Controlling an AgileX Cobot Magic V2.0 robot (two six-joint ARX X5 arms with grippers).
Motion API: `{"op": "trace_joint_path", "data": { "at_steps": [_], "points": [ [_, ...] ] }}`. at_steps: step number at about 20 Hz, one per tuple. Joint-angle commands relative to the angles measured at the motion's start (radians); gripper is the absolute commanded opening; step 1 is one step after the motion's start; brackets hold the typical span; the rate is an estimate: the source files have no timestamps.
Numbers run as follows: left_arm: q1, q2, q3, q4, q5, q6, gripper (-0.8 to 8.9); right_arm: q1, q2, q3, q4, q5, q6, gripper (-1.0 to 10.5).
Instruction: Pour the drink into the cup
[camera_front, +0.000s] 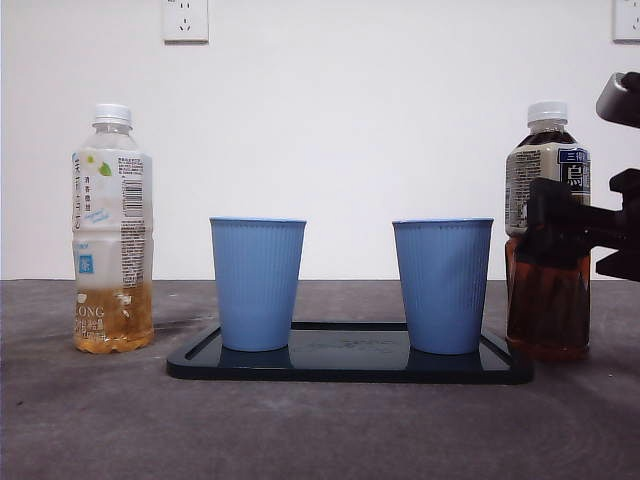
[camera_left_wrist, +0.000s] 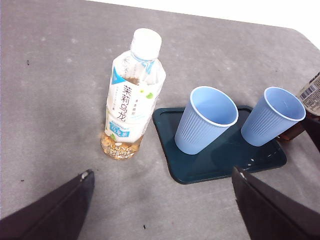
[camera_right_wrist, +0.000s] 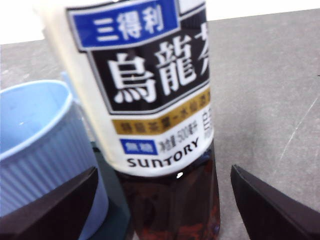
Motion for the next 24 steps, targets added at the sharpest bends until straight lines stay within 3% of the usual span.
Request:
{"op": "trace_joint_path", "data": {
  "at_steps": [1, 6, 11, 18, 21, 24],
  "points": [
    [-0.001, 0.004, 0.018, 0.011, 0.01, 0.012, 4.41, 0.0, 0.057, 0.022, 0.032, -0.002, -0.03, 4.3],
    [-0.001, 0.004, 0.018, 0.01, 0.01, 0.011, 4.41, 0.0, 0.121, 0.072, 0.055, 0.002, -0.057, 4.1],
    [-0.001, 0.004, 0.018, 0.001, 0.01, 0.012, 4.41, -0.008, 0.146, 0.085, 0.058, 0.023, -0.057, 2.0],
    [-0.001, 0.004, 0.018, -0.008, 0.01, 0.013, 4.41, -0.008, 0.07, 0.085, 0.039, 0.035, -0.112, 1.4],
    [-0.001, 0.004, 0.018, -0.008, 0.01, 0.016, 4.41, -0.008, -0.042, 0.085, -0.06, 0.036, -0.163, 1.1],
    [-0.001, 0.004, 0.018, -0.004, 0.01, 0.023, 4.41, -0.008, -0.163, 0.119, -0.301, 0.077, -0.202, 1.1]
  ]
}}
